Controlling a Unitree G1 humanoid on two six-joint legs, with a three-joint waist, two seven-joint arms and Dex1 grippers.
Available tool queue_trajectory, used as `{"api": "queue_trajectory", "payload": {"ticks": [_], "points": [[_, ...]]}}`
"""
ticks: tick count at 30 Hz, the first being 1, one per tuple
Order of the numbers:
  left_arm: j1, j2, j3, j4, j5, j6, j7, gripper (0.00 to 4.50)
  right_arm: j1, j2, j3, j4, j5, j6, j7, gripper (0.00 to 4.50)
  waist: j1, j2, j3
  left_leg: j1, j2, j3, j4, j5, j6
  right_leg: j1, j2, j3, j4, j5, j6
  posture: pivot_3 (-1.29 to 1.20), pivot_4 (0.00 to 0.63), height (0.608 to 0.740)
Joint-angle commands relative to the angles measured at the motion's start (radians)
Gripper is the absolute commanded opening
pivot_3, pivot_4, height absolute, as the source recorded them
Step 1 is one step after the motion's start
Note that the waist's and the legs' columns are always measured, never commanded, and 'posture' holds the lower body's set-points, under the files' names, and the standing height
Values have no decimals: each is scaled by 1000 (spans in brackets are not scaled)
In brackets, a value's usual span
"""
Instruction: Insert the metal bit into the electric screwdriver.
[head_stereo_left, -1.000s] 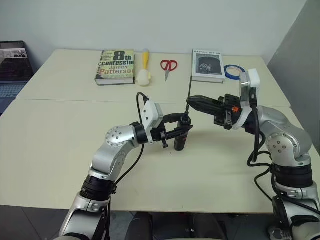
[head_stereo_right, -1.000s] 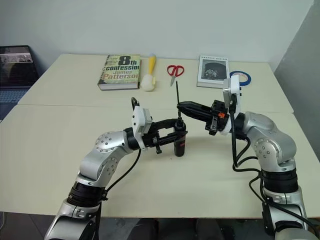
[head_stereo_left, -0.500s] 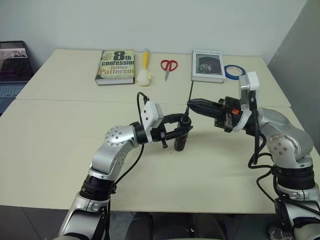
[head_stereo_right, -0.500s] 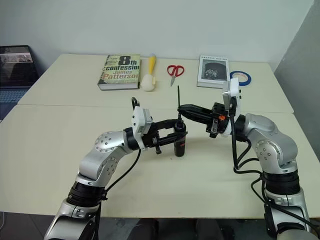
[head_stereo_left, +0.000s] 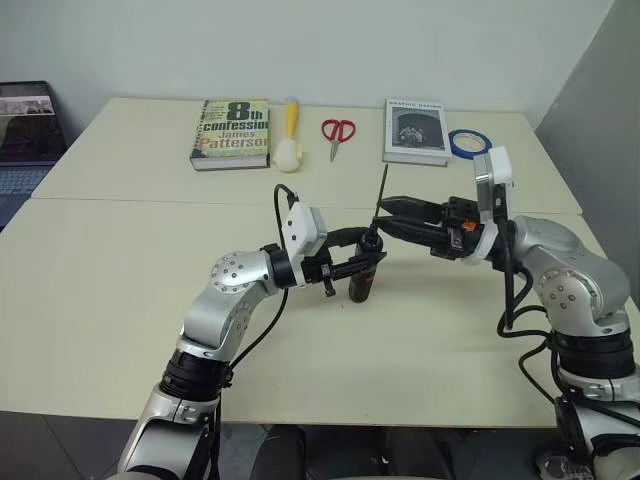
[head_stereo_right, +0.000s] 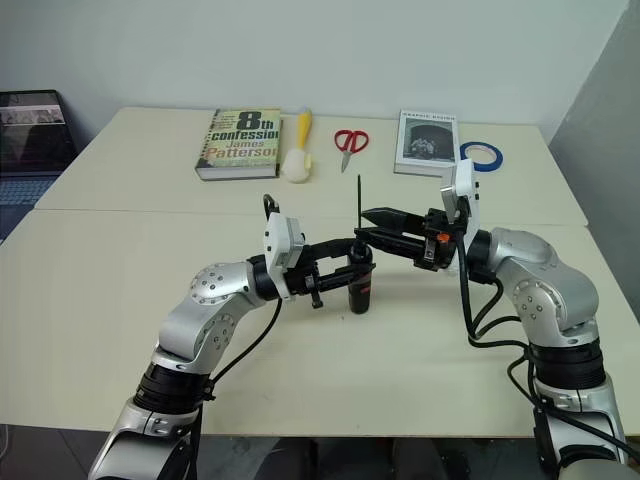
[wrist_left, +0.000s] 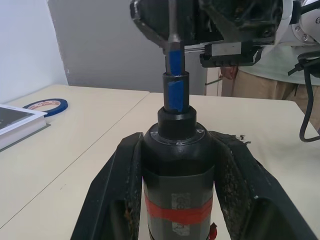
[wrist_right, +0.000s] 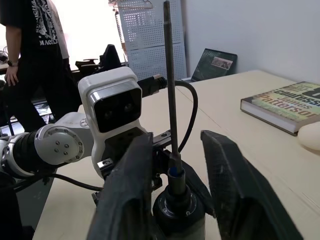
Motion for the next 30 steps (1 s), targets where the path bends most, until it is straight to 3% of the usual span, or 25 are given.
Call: {"api": "queue_trajectory", "payload": {"ticks": [1, 8, 14, 20, 25, 30], "points": [[-3, 8, -7, -2, 18, 1, 0, 1638, -20, -25, -22, -23, 11, -1, 17, 2667, 0, 0, 0, 0, 0, 0, 0, 0, 0, 0, 0, 0, 0, 0, 0, 0, 150, 740], [-19, -6, 1, -16, 24, 3, 33, 1638, 4, -95, -33, -56, -3, -12, 54, 4137, 0, 0, 0, 0, 0, 0, 0, 0, 0, 0, 0, 0, 0, 0, 0, 0, 150, 740], [-110, 33, 28, -16, 91, -29, 71, 1638, 47, -161, -65, -96, -16, -26, 57, 4153, 1, 0, 0, -1, 0, 0, 0, 0, 0, 0, 0, 0, -1, 1, 1, 0, 150, 740], [-261, 162, -3, 70, 256, -71, 62, 1637, 148, -240, -104, -161, -55, -46, 52, 4153, 1, 0, 1, -2, 0, 0, 0, 0, 0, -1, 0, 0, -2, 1, 1, 0, 150, 740], [-378, 310, -145, 251, 470, -186, -44, 1637, 248, -299, -133, -247, -90, -61, 38, 4153, 2, 0, 1, -5, 0, 0, 0, 0, 0, -2, 0, 0, -3, 0, 1, 0, 150, 740], [-484, 298, -262, 416, 572, -284, -151, 1636, 297, -345, -185, -306, -102, -67, 22, 4153, 6, 0, 1, -9, 0, 0, 0, 0, 0, -6, 0, 0, -3, 0, 1, 0, 150, 740]]}}
